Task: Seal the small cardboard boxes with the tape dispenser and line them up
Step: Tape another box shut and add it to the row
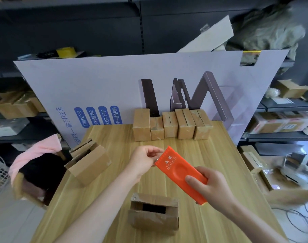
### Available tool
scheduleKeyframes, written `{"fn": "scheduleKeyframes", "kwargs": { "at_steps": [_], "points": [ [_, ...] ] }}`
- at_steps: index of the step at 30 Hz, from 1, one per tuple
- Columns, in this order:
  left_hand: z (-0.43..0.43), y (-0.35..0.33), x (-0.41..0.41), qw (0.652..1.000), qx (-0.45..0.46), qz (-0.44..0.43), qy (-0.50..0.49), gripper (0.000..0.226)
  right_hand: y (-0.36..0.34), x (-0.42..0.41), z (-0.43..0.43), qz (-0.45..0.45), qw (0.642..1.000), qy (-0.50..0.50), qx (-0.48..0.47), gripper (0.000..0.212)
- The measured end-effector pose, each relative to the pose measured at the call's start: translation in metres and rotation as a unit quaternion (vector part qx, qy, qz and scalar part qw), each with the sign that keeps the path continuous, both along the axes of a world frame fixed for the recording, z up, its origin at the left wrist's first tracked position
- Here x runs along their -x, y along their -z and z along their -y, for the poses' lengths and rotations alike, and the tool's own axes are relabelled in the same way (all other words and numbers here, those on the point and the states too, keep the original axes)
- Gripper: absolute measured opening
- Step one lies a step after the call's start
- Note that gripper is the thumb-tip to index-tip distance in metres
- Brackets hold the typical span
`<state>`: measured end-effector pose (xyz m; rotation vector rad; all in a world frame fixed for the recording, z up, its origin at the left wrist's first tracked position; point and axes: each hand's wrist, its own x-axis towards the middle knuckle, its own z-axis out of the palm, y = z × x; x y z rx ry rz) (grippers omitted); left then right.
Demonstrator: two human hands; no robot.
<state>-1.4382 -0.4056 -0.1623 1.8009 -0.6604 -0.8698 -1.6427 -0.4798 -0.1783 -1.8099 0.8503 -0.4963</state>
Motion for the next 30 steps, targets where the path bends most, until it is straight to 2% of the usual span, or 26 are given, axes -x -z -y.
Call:
{"fn": "scheduleKeyframes", "kwargs": {
  "at_steps": [3, 4, 6, 9, 13, 15, 20, 30],
  "points": [
    [0.0, 0.002, 0.0, 0.999, -0.011, 0.045, 0.004, 0.049, 0.003, 0.001, -0.001, -0.014, 1.0, -0.001, 0.013, 0.032],
    [0.0, 0.002, -0.001, 0.998, -0.016, 0.056, 0.005, 0.048, 0.003, 0.001, -0.002, -0.019, 1.0, -0.001, 0.018, 0.033],
    [0.0, 0.003, -0.003, 0.998, -0.022, 0.066, 0.005, 0.03, 0.004, 0.002, -0.002, -0.03, 0.999, 0.002, 0.031, 0.036],
    [-0.002, 0.003, -0.003, 0.999, -0.013, 0.046, 0.001, 0.014, 0.006, 0.003, 0.0, -0.041, 0.998, 0.0, 0.05, 0.04],
    [-0.002, 0.003, -0.002, 1.0, 0.0, 0.012, -0.011, 0.008, 0.01, 0.003, 0.003, -0.058, 0.995, -0.011, 0.075, 0.02],
    [-0.002, 0.004, -0.002, 1.0, -0.011, 0.015, -0.015, 0.008, 0.011, 0.003, 0.004, -0.063, 0.995, -0.013, 0.079, 0.023],
    [-0.003, 0.009, -0.002, 1.0, -0.019, 0.025, -0.002, 0.006, 0.01, 0.004, 0.0, -0.064, 0.995, -0.01, 0.075, 0.054],
    [-0.006, 0.019, -0.003, 0.999, -0.032, 0.015, -0.006, 0.003, 0.011, 0.002, -0.001, -0.095, 0.993, -0.016, 0.064, 0.051]
  ]
}}
